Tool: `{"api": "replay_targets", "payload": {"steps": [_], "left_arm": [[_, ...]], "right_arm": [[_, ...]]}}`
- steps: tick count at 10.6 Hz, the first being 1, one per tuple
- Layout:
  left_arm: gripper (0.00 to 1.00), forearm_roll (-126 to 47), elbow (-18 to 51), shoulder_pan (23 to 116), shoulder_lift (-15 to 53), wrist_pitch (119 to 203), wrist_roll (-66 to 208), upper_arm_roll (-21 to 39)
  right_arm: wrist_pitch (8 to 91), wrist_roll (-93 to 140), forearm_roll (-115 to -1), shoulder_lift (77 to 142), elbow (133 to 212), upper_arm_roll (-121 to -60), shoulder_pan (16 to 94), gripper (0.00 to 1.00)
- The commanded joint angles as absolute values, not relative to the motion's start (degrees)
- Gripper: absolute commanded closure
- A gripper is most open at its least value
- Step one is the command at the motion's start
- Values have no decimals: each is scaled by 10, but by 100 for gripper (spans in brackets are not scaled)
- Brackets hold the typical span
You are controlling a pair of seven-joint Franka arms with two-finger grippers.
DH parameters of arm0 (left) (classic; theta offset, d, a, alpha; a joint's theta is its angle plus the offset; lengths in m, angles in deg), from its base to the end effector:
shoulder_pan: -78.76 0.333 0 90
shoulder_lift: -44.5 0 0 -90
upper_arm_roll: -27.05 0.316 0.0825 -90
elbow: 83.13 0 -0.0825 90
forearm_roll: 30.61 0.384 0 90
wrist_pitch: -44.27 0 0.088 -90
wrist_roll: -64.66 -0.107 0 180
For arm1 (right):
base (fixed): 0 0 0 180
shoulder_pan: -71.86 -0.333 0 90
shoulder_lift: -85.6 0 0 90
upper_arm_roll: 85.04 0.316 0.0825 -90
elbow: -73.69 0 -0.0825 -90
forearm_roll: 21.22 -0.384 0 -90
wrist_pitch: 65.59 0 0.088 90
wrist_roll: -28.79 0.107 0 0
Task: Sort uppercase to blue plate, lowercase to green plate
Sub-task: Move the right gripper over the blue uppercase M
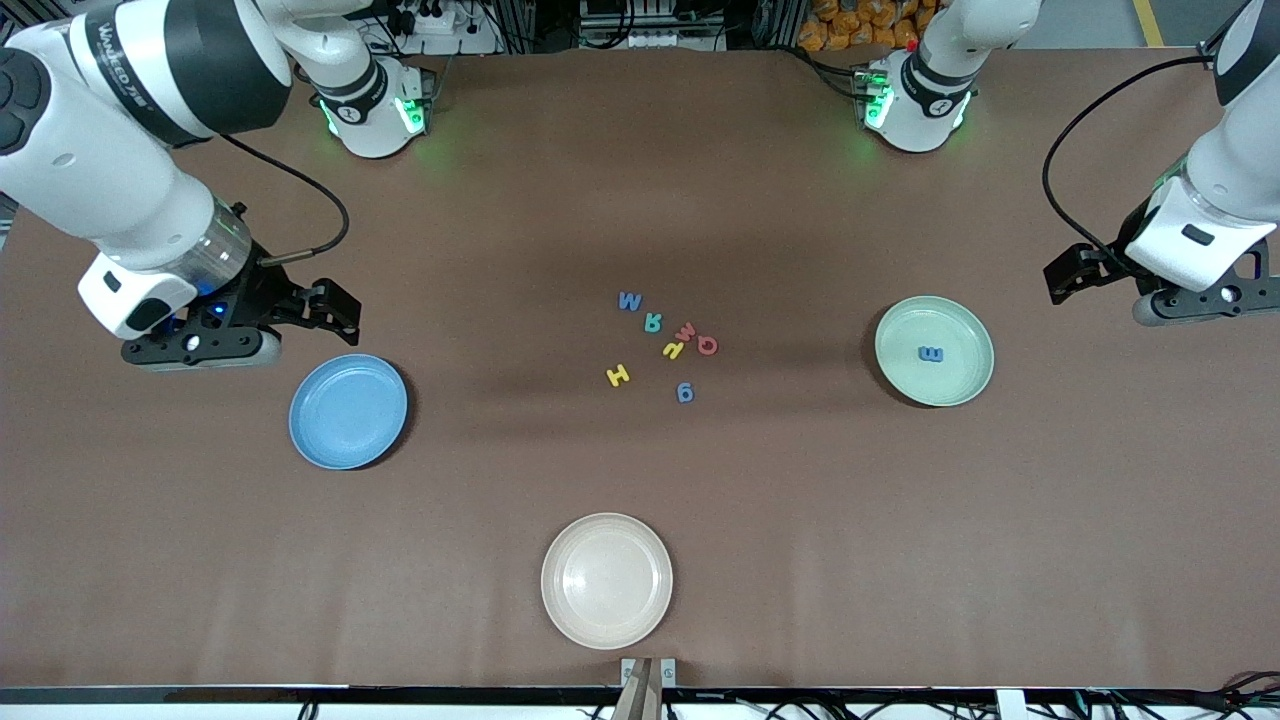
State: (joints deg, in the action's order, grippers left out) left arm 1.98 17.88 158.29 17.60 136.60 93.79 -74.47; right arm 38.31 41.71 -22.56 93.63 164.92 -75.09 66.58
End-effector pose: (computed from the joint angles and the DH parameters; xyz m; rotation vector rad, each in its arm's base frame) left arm 0.5492 -0.0500 0.5546 -3.0260 -0.0815 -0.0199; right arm 0.5936 0.1570 0.5558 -3.0736 -0.0507 -0.1063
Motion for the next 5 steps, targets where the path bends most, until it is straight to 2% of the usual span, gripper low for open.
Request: {"api": "replay_targets", "payload": {"steps": [1,3,5], "left_arm": [[0,9,171,1572,192,1356,934,-744],[0,13,152,1531,193,1349,938,-723],[0,14,113,1462,194,1317,940,-666]], "right_arm": [[384,423,-229,938,1646,-748,673,2],[385,422,-229,938,1645,-748,676,2],[382,422,-228,934,1644,-748,677,2]]}}
